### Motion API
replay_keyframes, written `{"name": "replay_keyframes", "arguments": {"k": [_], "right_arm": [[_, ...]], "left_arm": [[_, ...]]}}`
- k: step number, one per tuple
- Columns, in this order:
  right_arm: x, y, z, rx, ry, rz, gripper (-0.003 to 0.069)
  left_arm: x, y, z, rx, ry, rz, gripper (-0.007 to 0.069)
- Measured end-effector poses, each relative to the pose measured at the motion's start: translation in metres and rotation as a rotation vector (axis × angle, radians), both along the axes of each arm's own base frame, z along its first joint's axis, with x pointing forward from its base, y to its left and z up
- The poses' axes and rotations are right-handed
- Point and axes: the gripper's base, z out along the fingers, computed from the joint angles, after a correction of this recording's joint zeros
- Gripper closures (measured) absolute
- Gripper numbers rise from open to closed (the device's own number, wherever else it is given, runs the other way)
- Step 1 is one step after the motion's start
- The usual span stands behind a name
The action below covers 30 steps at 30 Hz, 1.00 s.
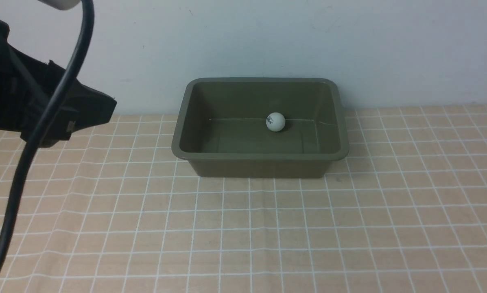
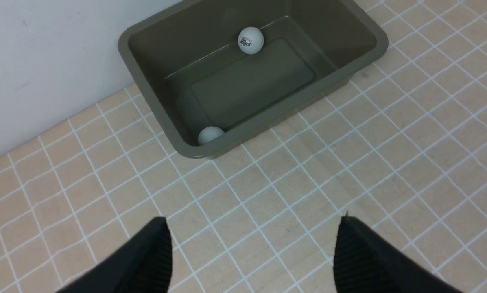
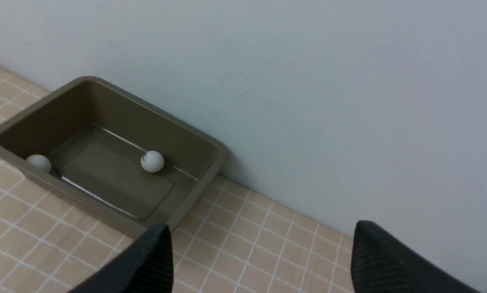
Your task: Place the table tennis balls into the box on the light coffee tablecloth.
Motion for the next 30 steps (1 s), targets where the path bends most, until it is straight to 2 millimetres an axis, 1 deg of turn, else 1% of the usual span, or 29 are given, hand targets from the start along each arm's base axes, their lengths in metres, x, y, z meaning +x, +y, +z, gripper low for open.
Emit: {"name": "replay_keyframes", "arguments": {"k": [1, 3, 4, 5, 7, 8, 9, 10, 11, 12, 13, 14, 17, 18, 20, 21, 22, 23, 25, 28, 30], "right_arm": [[-0.008, 0.0, -0.012, 0.014, 0.014, 0.011, 0.0128], [-0.016, 0.0, -0.035, 0.021, 0.044, 0.025, 0.0138], [-0.019, 0.0, -0.036, 0.025, 0.036, 0.026, 0.0139], [-0.022, 0.0, -0.045, 0.027, 0.041, 0.028, 0.0144], [-0.031, -0.001, -0.075, 0.038, 0.07, 0.036, 0.0158], [-0.036, -0.001, -0.081, 0.049, 0.065, 0.04, 0.0162], [-0.041, 0.0, -0.099, 0.067, 0.083, 0.047, 0.0172], [-0.044, 0.0, -0.1, 0.074, 0.075, 0.05, 0.0174], [-0.05, 0.0, -0.116, 0.09, 0.085, 0.055, 0.0189], [-0.054, 0.0, -0.126, 0.101, 0.078, 0.056, 0.0202], [-0.056, -0.001, -0.13, 0.105, 0.073, 0.056, 0.0208], [-0.062, -0.002, -0.145, 0.116, 0.036, 0.051, 0.0231], [-0.067, -0.005, -0.161, 0.136, -0.052, 0.035, 0.0276], [-0.067, -0.005, -0.164, 0.137, -0.055, 0.034, 0.0279], [-0.068, -0.006, -0.18, 0.141, -0.096, 0.02, 0.0326], [-0.067, -0.007, -0.187, 0.133, -0.09, 0.016, 0.0342], [-0.066, -0.007, -0.189, 0.133, -0.085, 0.015, 0.0346], [-0.064, -0.007, -0.199, 0.126, -0.066, 0.011, 0.0372], [-0.062, -0.006, -0.211, 0.128, -0.035, 0.005, 0.04], [-0.059, -0.006, -0.226, 0.146, 0.004, -0.008, 0.0431], [-0.057, -0.006, -0.231, 0.166, -0.002, -0.017, 0.0441]], "left_arm": [[0.0, -0.001, 0.0, -0.009, 0.001, -0.002, 0.018], [0.0, -0.001, 0.001, -0.018, -0.001, -0.005, 0.018], [0.0, -0.001, 0.001, -0.018, -0.002, -0.005, 0.018], [0.0, -0.002, 0.001, -0.022, -0.002, -0.005, 0.018], [0.0, -0.002, 0.001, -0.023, -0.005, -0.005, 0.018], [0.0, -0.002, 0.001, -0.023, -0.006, -0.004, 0.018], [0.0, -0.002, 0.001, -0.023, -0.006, -0.004, 0.018], [0.0, -0.002, 0.001, -0.024, -0.006, -0.005, 0.018], [0.0, -0.002, 0.001, -0.026, -0.005, -0.005, 0.018], [0.0, -0.002, 0.001, -0.028, -0.004, -0.006, 0.018], [0.0, -0.002, 0.001, -0.03, -0.004, -0.007, 0.018], [0.0, -0.002, 0.002, -0.034, -0.004, -0.008, 0.018], [0.0, -0.003, 0.002, -0.042, -0.003, -0.01, 0.018], [0.0, -0.003, 0.002, -0.042, -0.003, -0.01, 0.018], [0.0, -0.003, 0.002, -0.046, -0.002, -0.011, 0.018], [0.0, -0.003, 0.002, -0.047, -0.002, -0.011, 0.018], [0.0, -0.003, 0.002, -0.047, -0.002, -0.011, 0.018], [0.0, -0.003, 0.002, -0.048, -0.002, -0.012, 0.018], [0.0, -0.003, 0.002, -0.048, -0.002, -0.012, 0.018], [0.0, -0.003, 0.002, -0.049, -0.001, -0.012, 0.018], [0.0, -0.004, 0.002, -0.052, -0.001, -0.013, 0.018]]}}
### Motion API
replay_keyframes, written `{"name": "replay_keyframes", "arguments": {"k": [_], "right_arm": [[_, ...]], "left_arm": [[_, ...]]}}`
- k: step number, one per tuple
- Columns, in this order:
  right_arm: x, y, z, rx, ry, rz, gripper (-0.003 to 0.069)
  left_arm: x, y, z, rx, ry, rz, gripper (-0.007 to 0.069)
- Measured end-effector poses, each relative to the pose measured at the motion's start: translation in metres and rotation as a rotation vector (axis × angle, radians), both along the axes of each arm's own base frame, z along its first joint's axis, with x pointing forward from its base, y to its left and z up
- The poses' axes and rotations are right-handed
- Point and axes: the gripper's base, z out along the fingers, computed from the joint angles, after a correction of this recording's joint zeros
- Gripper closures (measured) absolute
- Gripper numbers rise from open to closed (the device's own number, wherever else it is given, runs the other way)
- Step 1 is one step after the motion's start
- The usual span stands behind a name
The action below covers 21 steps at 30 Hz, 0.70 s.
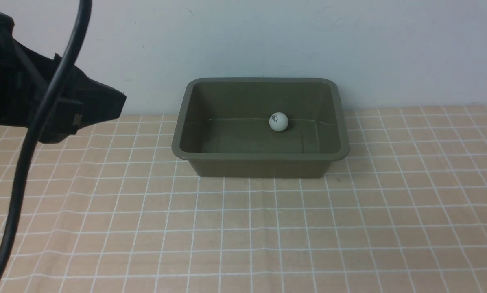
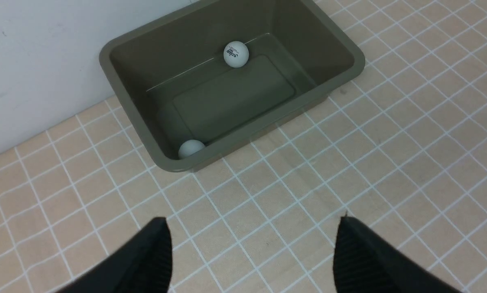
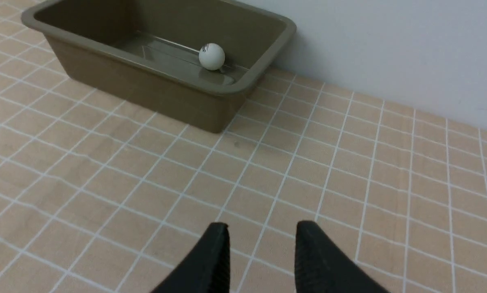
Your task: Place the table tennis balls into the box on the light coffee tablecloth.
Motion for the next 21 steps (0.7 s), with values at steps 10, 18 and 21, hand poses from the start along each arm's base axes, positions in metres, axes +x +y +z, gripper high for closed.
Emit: {"name": "replay_keyframes", "arguments": {"k": [10, 18, 21], "right_arm": [[0.006, 0.001, -0.014, 0.121, -0.047, -0.032, 0.0447], [0.006, 0.002, -0.015, 0.12, -0.046, -0.03, 0.0447], [0.006, 0.002, -0.015, 0.121, -0.046, -0.03, 0.0447]], "left_arm": [[0.0, -0.001, 0.0, -0.013, 0.004, -0.005, 0.018], [0.0, -0.001, 0.0, -0.014, 0.004, -0.005, 0.018], [0.0, -0.001, 0.0, -0.014, 0.004, -0.005, 0.018]]}}
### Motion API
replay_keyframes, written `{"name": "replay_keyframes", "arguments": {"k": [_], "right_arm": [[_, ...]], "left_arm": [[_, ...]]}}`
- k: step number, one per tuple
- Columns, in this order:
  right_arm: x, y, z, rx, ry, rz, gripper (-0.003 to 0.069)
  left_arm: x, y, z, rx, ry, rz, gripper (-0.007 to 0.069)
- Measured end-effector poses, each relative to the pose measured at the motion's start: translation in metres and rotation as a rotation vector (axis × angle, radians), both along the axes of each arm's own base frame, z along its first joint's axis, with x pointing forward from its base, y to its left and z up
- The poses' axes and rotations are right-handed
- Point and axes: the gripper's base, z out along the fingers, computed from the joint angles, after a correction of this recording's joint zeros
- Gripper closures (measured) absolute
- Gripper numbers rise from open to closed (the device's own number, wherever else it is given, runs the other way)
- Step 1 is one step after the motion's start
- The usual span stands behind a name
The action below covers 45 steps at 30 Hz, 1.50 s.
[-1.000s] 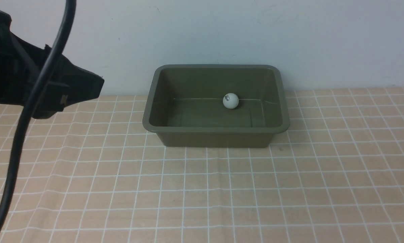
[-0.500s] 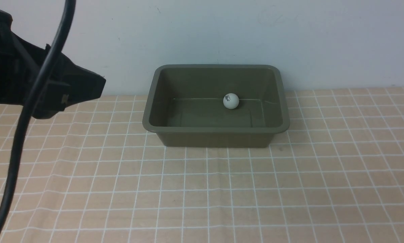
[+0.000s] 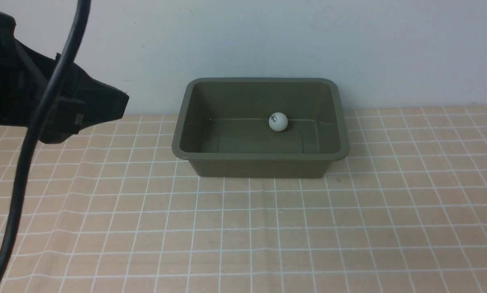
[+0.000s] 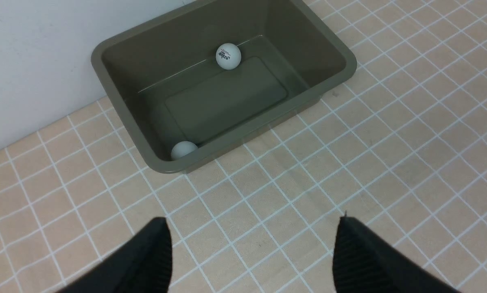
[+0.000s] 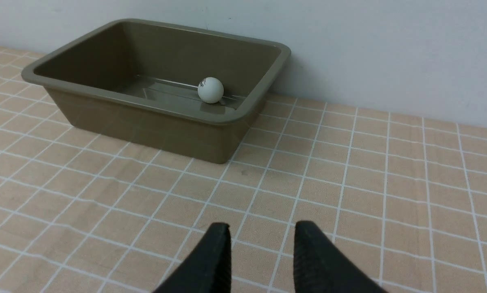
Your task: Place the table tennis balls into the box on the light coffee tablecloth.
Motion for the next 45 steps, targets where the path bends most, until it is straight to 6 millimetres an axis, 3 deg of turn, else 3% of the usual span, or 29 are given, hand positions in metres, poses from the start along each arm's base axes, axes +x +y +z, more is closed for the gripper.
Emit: {"name": "replay_keyframes", "arguments": {"k": [13, 24, 37, 45], "right_arm": [[-0.008, -0.001, -0.001, 0.009, -0.05, -0.001, 0.0447], [-0.018, -0.011, -0.047, -0.009, -0.077, -0.15, 0.0447], [-0.017, -0.015, -0.059, -0.043, -0.048, -0.195, 0.0447], [-0.017, -0.014, -0.061, -0.044, -0.03, -0.19, 0.0447]], "left_arm": [[0.0, 0.0, 0.0, 0.002, 0.006, -0.002, 0.018], [-0.002, -0.001, -0.001, -0.005, 0.021, -0.01, 0.019], [-0.002, -0.002, -0.001, -0.015, 0.024, -0.013, 0.0284], [-0.002, -0.002, -0.001, -0.015, 0.024, -0.013, 0.0285]]}}
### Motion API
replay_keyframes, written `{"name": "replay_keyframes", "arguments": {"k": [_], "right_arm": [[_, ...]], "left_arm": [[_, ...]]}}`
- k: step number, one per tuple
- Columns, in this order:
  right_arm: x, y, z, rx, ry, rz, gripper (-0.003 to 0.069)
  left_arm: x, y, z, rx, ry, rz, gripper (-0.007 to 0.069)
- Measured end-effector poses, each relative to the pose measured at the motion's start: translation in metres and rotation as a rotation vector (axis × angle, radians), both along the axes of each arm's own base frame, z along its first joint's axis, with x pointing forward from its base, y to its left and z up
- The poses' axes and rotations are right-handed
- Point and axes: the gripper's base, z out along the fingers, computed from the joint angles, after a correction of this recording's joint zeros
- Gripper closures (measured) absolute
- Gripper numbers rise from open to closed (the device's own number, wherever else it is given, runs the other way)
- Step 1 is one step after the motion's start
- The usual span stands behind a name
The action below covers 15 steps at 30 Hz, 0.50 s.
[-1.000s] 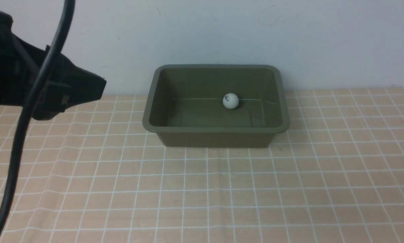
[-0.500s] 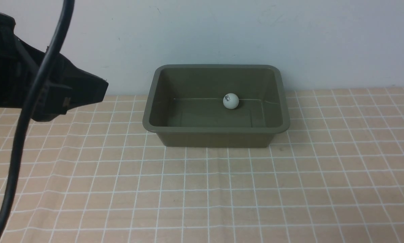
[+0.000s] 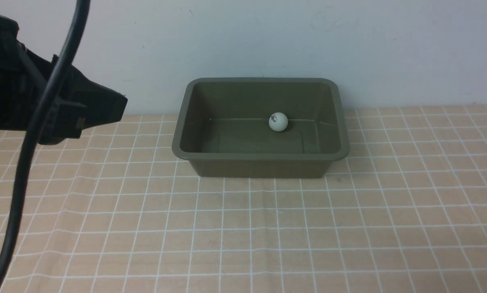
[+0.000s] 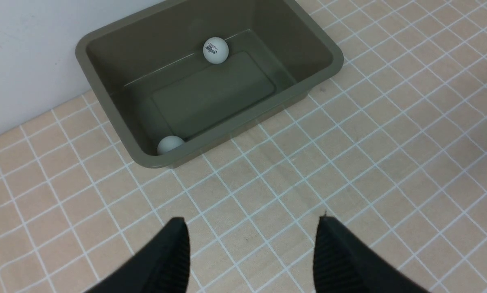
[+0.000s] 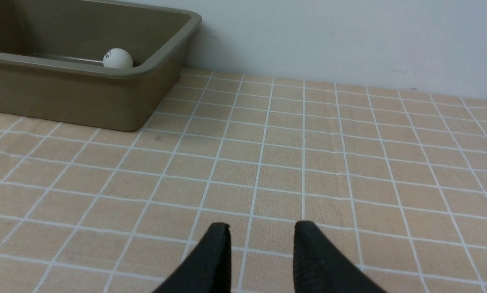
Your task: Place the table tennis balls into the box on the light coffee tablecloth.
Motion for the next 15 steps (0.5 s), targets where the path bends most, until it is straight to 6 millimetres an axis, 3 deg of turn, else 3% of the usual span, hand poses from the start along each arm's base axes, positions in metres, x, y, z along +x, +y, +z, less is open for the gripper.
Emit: {"name": "replay_keyframes", "arguments": {"k": [15], "right_arm": [[0.0011, -0.0004, -0.0085, 0.0, 0.012, -0.005, 0.0447]], "left_arm": [[-0.001, -0.0013, 0.0, -0.015, 0.012, -0.008, 0.0285]]}}
